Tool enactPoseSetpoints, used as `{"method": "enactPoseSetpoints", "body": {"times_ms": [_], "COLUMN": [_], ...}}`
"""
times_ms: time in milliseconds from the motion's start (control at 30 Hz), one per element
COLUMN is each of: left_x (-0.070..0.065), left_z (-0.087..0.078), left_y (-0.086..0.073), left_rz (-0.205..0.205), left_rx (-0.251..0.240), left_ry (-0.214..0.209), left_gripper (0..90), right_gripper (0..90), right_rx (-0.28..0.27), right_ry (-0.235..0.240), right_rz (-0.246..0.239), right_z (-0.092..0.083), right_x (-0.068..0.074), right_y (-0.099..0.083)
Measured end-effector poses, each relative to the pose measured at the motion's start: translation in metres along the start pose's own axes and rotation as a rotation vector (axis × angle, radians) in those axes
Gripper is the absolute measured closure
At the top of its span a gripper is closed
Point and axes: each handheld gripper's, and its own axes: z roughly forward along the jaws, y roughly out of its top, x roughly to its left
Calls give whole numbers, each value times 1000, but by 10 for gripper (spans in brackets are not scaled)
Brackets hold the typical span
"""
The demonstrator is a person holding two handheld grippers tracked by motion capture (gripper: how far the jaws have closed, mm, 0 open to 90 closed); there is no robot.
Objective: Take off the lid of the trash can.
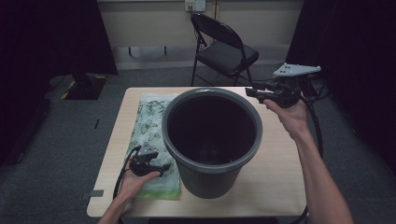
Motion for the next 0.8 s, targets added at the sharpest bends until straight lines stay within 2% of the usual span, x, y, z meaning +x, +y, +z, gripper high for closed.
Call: {"method": "enactPoseSetpoints", "body": {"times_ms": [33, 67, 100, 233, 333, 367, 400, 433, 467, 500, 567, 600, 633, 800], "left_x": [4, 4, 7, 12, 9, 9, 8, 8, 8, 7, 6, 6, 5, 5], "left_z": [0, 0, 2, 7, 14, 14, 15, 15, 15, 16, 16, 16, 16, 16], "left_y": [2, 2, 2, -2, -9, -9, -9, -9, -9, -10, -11, -10, -10, -11], "left_rz": [-10, -10, -22, -20, -10, -10, 1, 1, 10, 4, 20, 30, 29, 28], "left_rx": [-3, -3, 3, 33, 67, 67, 61, 61, 62, 59, 59, 61, 68, 61], "left_ry": [4, 4, 6, 6, 13, 13, 21, 21, 26, 27, 32, 36, 39, 35], "left_gripper": [265, 265, 265, 268, 266, 266, 266, 264, 263, 263, 256, 256, 245, 243], "right_gripper": [627, 627, 622, 614, 588, 588, 603, 603, 621, 621, 627, 627, 633, 649], "right_rx": [10, 10, 17, 38, 100, 100, 139, 139, 176, 176, 236, 236, 270, 343], "right_ry": [28, 28, 51, 66, 107, 107, 126, 126, 143, 143, 144, 144, 152, 165], "right_rz": [-14, -14, -31, -68, -107, -107, -122, -122, -133, -133, -158, -158, -165, -186], "right_z": [2, 2, 5, 9, 19, 19, 24, 24, 28, 28, 34, 34, 37, 43], "right_x": [7, 7, 13, 20, 25, 25, 26, 26, 27, 27, 28, 28, 28, 27], "right_y": [3, 3, 5, 10, 17, 17, 21, 21, 24, 24, 28, 28, 29, 34]}}
